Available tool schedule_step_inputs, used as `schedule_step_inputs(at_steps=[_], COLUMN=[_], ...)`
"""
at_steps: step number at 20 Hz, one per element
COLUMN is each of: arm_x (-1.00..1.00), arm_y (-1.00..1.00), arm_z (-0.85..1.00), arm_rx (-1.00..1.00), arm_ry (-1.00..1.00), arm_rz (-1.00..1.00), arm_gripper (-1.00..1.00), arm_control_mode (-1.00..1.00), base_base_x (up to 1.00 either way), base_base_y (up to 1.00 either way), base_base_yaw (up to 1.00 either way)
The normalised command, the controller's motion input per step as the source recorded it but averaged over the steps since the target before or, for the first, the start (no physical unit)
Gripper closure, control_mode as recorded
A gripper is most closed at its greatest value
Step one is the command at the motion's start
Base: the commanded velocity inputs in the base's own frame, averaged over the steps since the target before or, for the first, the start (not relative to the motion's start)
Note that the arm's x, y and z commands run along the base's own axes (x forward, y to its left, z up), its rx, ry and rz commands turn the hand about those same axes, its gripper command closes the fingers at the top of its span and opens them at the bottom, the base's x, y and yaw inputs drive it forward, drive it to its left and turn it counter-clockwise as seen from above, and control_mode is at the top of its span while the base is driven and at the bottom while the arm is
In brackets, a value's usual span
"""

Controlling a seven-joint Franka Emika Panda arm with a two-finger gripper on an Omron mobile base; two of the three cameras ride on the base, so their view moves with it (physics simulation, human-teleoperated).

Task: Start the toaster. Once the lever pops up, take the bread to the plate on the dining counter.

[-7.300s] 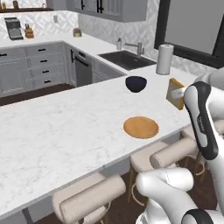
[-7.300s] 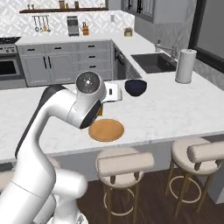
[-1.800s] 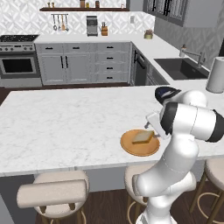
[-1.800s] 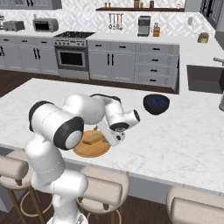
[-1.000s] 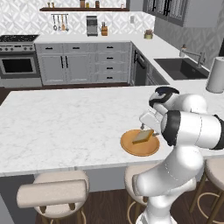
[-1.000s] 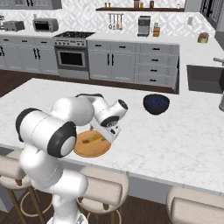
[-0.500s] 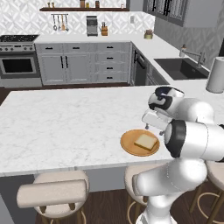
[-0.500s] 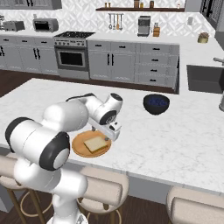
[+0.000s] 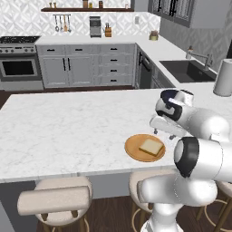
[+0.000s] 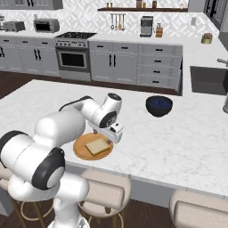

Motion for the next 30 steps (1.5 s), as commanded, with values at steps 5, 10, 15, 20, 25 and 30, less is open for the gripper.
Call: schedule_step_inputs(at_steps=[5, 10, 15, 20, 25, 30], arm_x=[-0.08, -0.10, -0.33, -0.36, -0.40, -0.41], arm_y=[-0.06, -0.20, -0.17, -0.08, -0.08, -0.09], arm_z=[0.71, 0.84, 0.38, 0.08, 0.00, 0.00], arm_rx=[0.00, 0.00, 0.00, 0.00, 0.00, 0.00], arm_ry=[-0.20, -0.09, -0.06, -0.09, -0.08, -0.06], arm_rz=[0.00, -0.02, -0.03, 0.00, 0.00, 0.00], arm_gripper=[-1.00, -1.00, -1.00, -1.00, -1.00, -1.00], arm_control_mode=[-1.00, -1.00, -1.00, -1.00, -1.00, -1.00], base_base_x=[0.00, 0.00, 0.00, 0.00, 0.00, 0.00], base_base_y=[0.00, 0.00, 0.00, 0.00, 0.00, 0.00], base_base_yaw=[0.00, 0.00, 0.00, 0.00, 0.00, 0.00])
